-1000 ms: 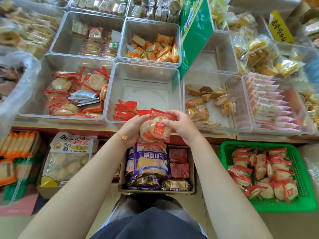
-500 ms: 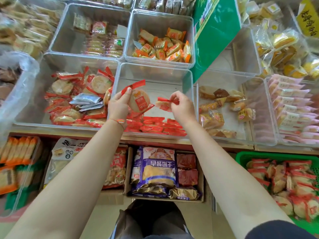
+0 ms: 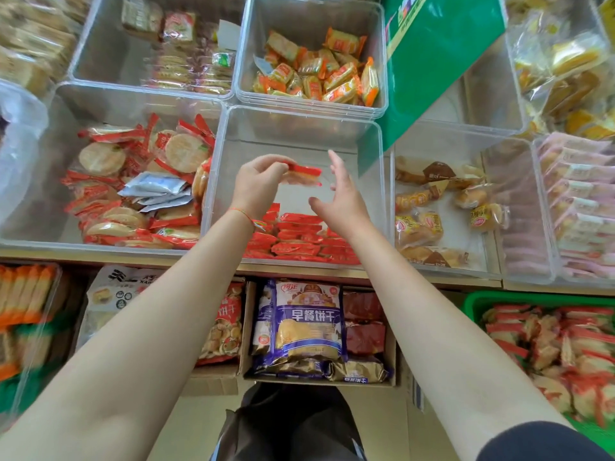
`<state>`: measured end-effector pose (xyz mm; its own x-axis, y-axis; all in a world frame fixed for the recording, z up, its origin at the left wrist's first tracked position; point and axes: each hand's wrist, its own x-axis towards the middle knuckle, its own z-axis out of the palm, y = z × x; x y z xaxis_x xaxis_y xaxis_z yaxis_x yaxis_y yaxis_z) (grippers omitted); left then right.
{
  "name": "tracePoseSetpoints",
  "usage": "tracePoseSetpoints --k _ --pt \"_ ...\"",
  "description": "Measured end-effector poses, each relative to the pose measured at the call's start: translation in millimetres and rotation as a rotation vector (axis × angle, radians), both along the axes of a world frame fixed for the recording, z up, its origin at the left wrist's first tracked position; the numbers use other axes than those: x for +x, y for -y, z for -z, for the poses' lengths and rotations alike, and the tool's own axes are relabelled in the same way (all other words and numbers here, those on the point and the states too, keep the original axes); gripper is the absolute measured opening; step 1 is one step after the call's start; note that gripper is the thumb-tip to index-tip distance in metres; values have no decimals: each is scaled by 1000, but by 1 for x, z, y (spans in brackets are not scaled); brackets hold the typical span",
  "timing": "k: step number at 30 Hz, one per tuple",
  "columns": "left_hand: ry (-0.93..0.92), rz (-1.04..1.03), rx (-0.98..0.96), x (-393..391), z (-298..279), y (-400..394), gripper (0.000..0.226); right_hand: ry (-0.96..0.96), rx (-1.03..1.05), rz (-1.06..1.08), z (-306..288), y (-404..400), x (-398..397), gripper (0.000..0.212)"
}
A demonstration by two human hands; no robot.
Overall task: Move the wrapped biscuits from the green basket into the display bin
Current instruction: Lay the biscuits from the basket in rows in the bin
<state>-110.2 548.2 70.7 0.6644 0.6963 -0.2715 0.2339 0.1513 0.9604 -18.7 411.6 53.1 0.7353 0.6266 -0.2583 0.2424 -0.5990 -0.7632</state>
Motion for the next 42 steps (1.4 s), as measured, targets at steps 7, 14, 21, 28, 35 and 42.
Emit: tracePoseSetpoints --k 7,14,21,28,35,42 --pt "-378 329 541 0 30 2 37 148 -67 -83 12 -13 7 33" --pt "-745 573 882 -26 52 9 40 -86 -305 -200 31 -9 -3 39" --pt "-737 575 920 -27 45 7 44 -130 -259 -188 22 -8 -2 42" --pt "-568 522 939 -32 20 28 45 -46 -184 -84 -6 24 -18 40" --pt "-392 564 700 -23 -21 91 22 239 -18 173 -39 90 -41 18" --pt "-524 1003 458 -4 -41 167 25 -151 -180 128 -55 187 -24 28"
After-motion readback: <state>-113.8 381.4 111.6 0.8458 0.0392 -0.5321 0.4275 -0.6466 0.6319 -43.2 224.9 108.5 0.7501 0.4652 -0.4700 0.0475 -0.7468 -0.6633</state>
